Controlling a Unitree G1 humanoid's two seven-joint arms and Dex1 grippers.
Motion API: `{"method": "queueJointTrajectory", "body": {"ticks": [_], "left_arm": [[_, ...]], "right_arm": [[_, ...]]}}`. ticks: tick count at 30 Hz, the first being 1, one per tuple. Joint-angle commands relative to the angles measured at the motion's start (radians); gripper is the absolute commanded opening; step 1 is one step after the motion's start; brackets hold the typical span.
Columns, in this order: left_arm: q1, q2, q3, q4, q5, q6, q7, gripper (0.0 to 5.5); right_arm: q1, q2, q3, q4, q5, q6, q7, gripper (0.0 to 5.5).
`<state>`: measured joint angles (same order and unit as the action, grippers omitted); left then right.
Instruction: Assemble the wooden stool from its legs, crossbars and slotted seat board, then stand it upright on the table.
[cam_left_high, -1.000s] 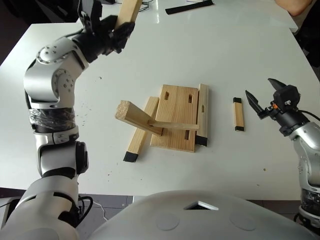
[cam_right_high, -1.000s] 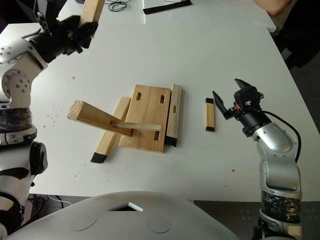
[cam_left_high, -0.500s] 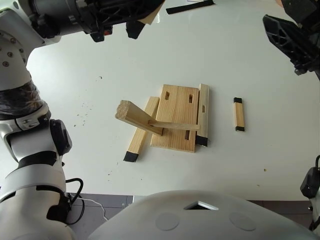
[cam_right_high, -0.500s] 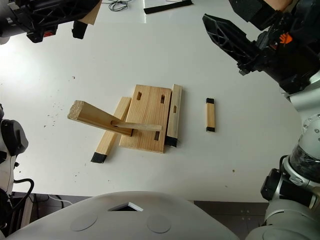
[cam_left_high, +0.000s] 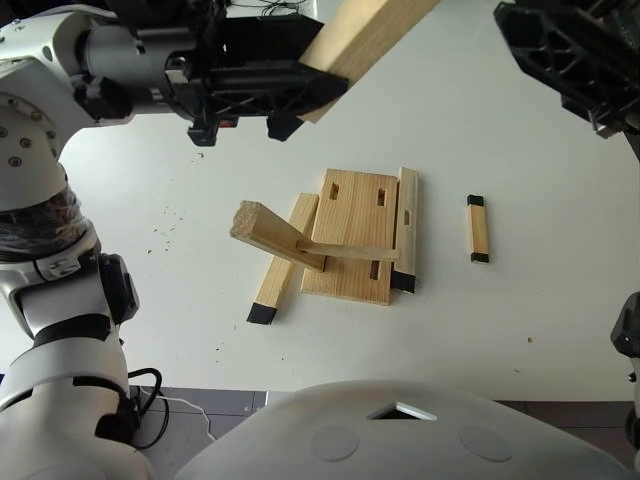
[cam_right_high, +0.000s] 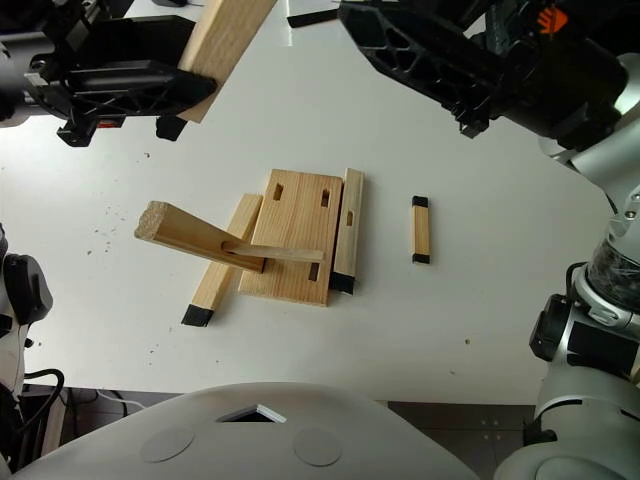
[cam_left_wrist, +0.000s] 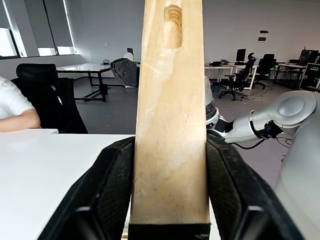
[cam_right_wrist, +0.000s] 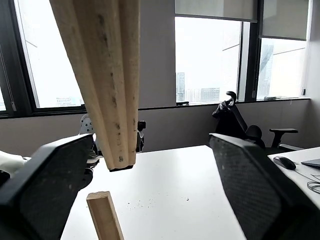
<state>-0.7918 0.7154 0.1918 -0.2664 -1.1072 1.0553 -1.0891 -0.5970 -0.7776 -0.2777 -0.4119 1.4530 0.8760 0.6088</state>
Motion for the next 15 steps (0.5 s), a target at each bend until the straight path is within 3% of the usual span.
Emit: {"method": "queueJointTrajectory", "body": {"ticks": [1, 15], "left_arm": [[0.025, 0.012, -0.009, -0.024, -0.029, 0.011, -0.002, 2.06], [0.128, 0.043, -0.021, -0.078, -0.050, 0.004, -0.013, 2.06]], "right_arm": [[-0.044, 0.003, 0.036, -0.022, 0.029, 0.023, 0.022, 4.27], [-0.115, 0.023, 0.073, -0.060, 0.132, 0.021, -0.001, 4.27]]}}
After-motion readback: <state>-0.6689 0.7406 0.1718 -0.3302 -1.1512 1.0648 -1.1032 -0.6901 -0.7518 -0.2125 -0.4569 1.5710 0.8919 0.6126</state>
